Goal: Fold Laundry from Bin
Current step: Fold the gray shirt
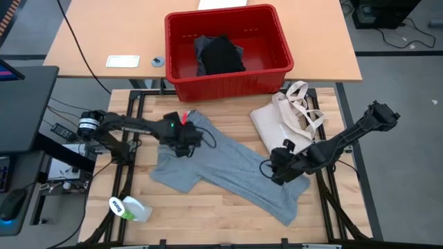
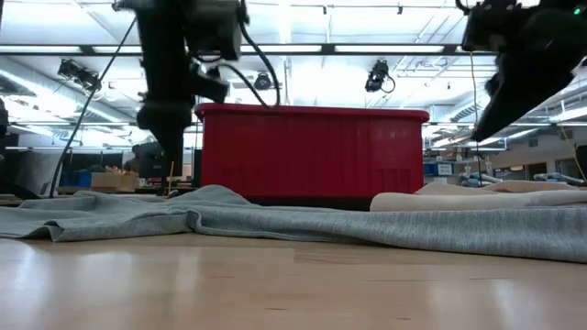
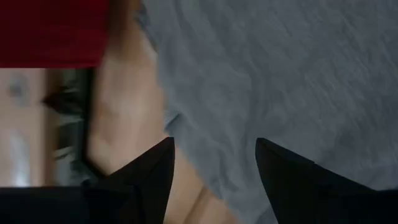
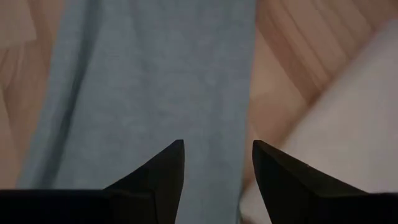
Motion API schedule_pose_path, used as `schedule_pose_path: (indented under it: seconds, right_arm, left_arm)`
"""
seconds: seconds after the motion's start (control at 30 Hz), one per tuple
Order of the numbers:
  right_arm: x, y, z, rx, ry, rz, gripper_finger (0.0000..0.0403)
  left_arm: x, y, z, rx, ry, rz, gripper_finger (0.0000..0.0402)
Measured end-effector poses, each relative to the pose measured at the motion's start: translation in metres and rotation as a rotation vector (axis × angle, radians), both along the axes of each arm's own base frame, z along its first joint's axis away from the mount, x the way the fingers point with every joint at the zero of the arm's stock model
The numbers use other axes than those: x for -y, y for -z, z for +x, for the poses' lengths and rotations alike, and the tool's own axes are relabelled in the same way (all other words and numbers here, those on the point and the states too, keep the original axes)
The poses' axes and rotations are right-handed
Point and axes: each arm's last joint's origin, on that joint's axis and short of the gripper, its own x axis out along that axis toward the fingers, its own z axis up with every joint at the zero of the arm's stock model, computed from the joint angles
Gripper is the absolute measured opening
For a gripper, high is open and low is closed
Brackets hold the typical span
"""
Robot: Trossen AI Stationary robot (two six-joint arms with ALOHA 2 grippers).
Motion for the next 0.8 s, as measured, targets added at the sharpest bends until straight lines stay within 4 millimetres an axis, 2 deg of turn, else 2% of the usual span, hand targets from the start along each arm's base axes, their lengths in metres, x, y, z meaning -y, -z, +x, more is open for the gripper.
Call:
schedule_pose_path:
  seconds: [0.07, 0.17, 0.27, 0.4, 0.5, 0.67, 0.8]
  right_arm:
    - [0.002, 0.005, 0.004, 0.050, -0.008, -0.033, 0.0197]
    - [0.003, 0.012, 0.009, 0.139, -0.049, -0.116, 0.0197]
    - [0.009, 0.021, 0.013, 0.196, -0.099, -0.180, 0.0197]
    - [0.025, 0.032, 0.019, 0.279, -0.152, -0.156, 0.0197]
    - [0.037, 0.038, 0.023, 0.352, -0.217, -0.095, 0.0196]
    - [0.050, 0.038, 0.029, 0.534, -0.304, 0.022, 0.0193]
    - [0.055, 0.037, 0.032, 0.561, -0.338, 0.050, 0.0186]
  left_arm:
    - [-0.006, 0.007, -0.003, -0.004, 0.015, -0.065, 0.0230]
    - [-0.005, 0.010, -0.018, 0.002, 0.044, -0.082, 0.0230]
    - [-0.005, 0.013, -0.037, 0.077, 0.027, -0.124, 0.0230]
    - [-0.015, 0.012, -0.053, 0.279, -0.089, -0.267, 0.0230]
    - [-0.028, 0.014, -0.057, 0.365, -0.207, -0.247, 0.0230]
    - [-0.054, 0.023, -0.057, 0.472, -0.335, -0.211, 0.0230]
    - [-0.078, 0.028, -0.062, 0.501, -0.424, -0.162, 0.0230]
